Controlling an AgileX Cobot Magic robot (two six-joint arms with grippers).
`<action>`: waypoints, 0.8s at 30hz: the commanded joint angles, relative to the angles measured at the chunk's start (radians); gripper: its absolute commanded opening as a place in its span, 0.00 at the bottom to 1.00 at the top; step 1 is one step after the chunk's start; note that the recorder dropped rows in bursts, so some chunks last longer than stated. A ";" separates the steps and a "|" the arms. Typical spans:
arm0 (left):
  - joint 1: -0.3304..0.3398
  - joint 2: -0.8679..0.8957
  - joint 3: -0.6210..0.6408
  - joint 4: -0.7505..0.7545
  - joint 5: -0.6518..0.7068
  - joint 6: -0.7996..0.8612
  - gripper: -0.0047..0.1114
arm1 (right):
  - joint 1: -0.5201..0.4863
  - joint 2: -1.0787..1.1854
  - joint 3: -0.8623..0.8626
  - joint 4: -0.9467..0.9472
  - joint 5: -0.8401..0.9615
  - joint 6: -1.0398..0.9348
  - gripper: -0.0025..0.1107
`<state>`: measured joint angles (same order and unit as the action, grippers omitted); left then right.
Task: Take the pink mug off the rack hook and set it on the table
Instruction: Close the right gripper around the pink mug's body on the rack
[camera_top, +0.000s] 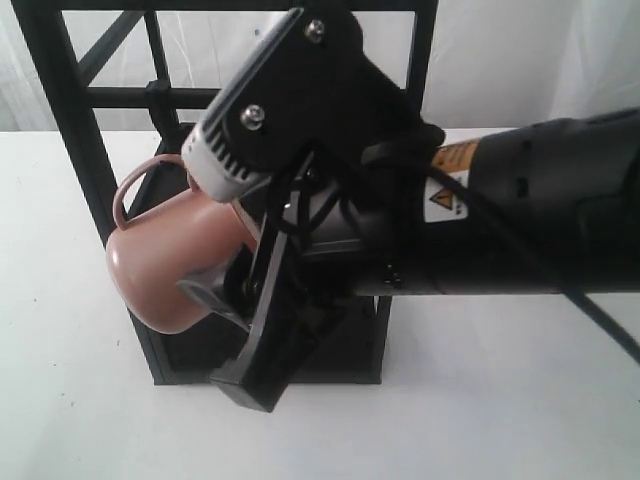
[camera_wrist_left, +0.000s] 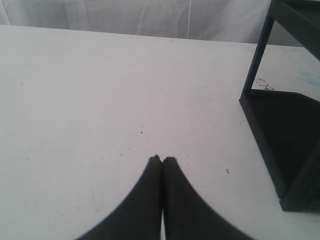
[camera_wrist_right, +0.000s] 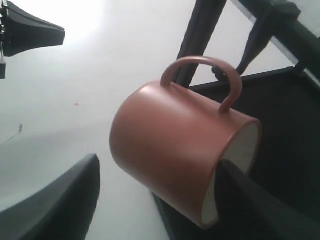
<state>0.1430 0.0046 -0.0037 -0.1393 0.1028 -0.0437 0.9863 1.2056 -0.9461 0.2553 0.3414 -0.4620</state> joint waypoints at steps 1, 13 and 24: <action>-0.005 0.005 0.004 -0.008 -0.004 -0.001 0.04 | 0.002 0.060 -0.006 -0.007 -0.049 0.021 0.57; -0.005 0.005 0.004 -0.008 -0.004 -0.001 0.04 | 0.002 0.141 -0.006 0.006 -0.106 0.023 0.56; -0.005 0.005 0.004 -0.008 -0.004 -0.001 0.04 | 0.002 0.141 -0.006 0.048 -0.047 0.023 0.51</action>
<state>0.1430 0.0046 -0.0037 -0.1393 0.1028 -0.0437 0.9863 1.3469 -0.9461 0.2914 0.2683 -0.4444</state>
